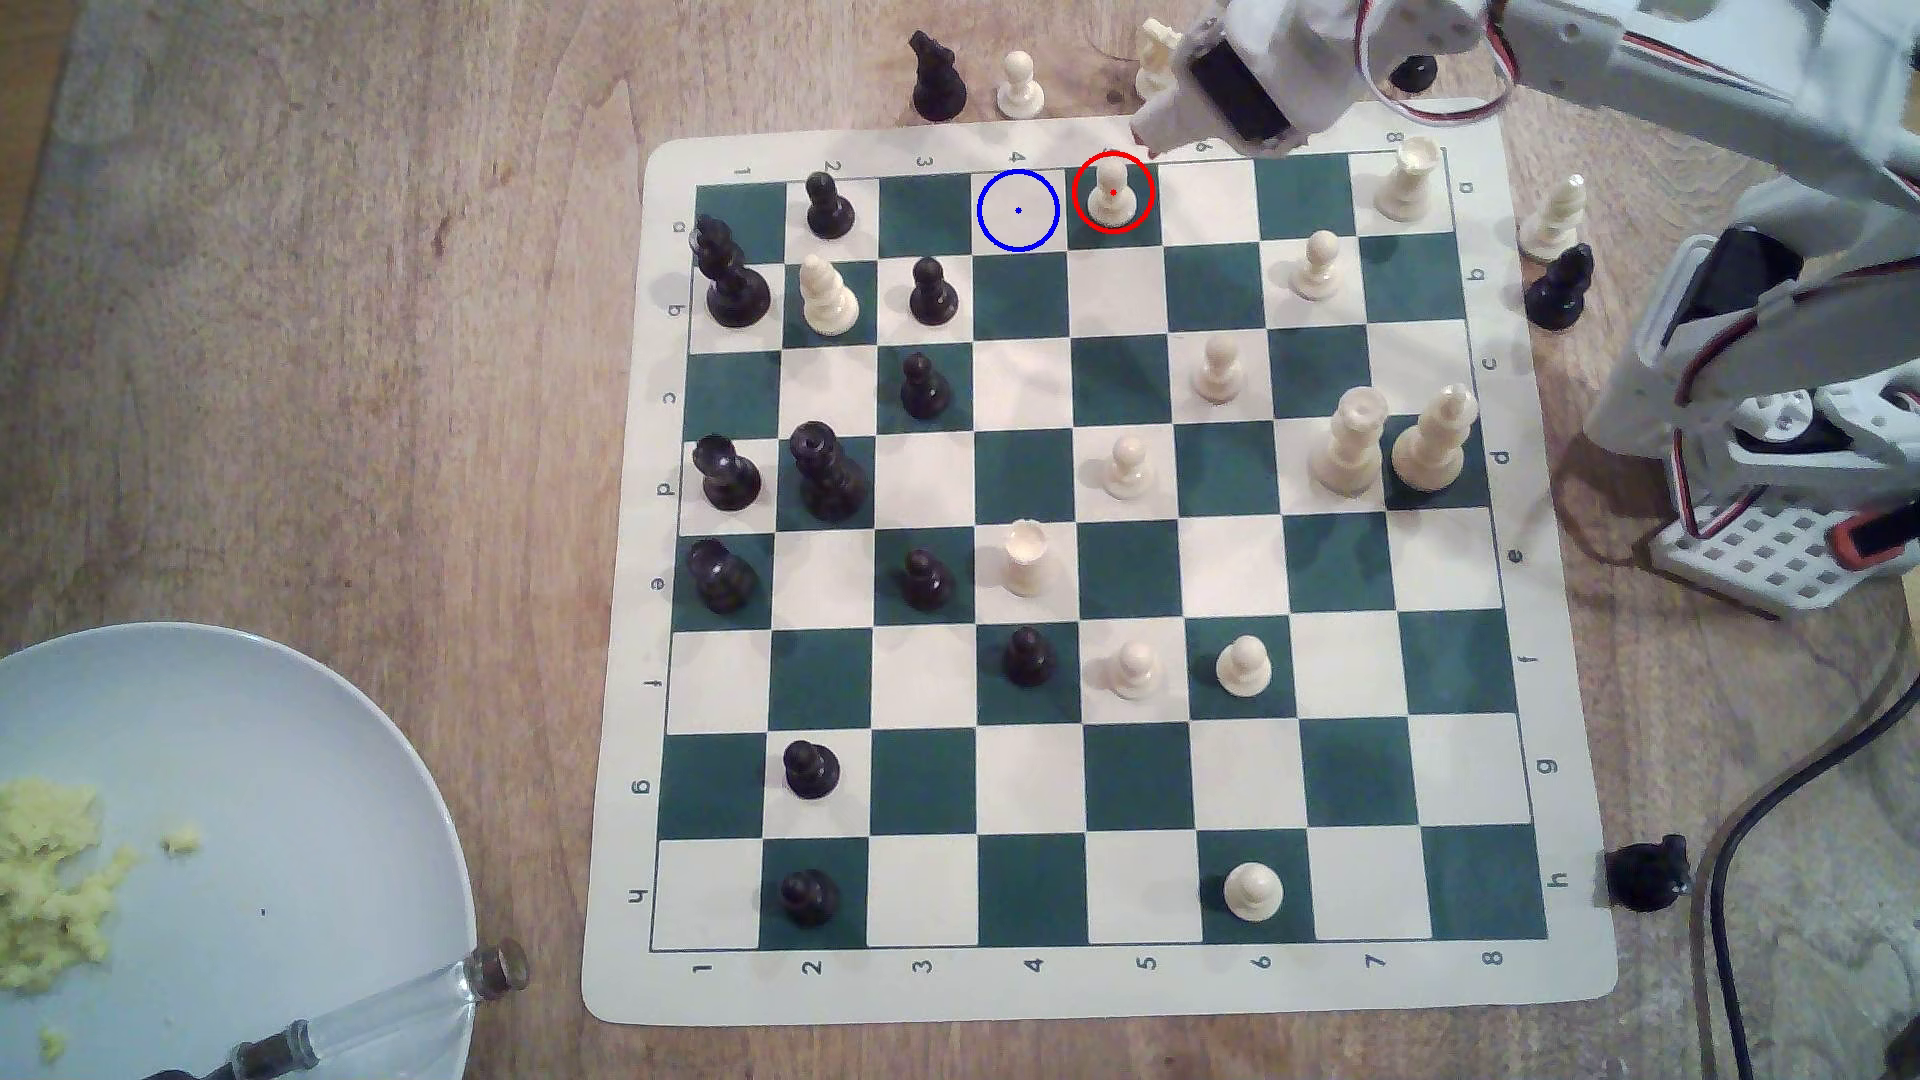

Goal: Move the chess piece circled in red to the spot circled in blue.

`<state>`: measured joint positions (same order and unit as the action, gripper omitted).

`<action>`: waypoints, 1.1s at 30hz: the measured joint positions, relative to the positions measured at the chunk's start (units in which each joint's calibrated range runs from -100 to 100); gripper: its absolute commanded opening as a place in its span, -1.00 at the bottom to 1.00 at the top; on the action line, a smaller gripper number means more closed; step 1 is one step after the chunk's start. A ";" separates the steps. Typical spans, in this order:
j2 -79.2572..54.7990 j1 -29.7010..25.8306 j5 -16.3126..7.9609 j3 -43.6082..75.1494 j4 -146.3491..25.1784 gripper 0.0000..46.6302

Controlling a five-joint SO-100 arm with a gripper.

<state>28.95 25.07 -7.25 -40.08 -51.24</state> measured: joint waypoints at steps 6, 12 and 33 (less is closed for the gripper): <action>-7.29 -1.03 0.00 1.54 1.20 -0.41; -13.07 -0.88 0.00 2.35 4.94 -0.38; -23.54 -1.84 0.00 3.16 10.60 -0.38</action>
<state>5.40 23.23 -7.25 -36.92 -40.64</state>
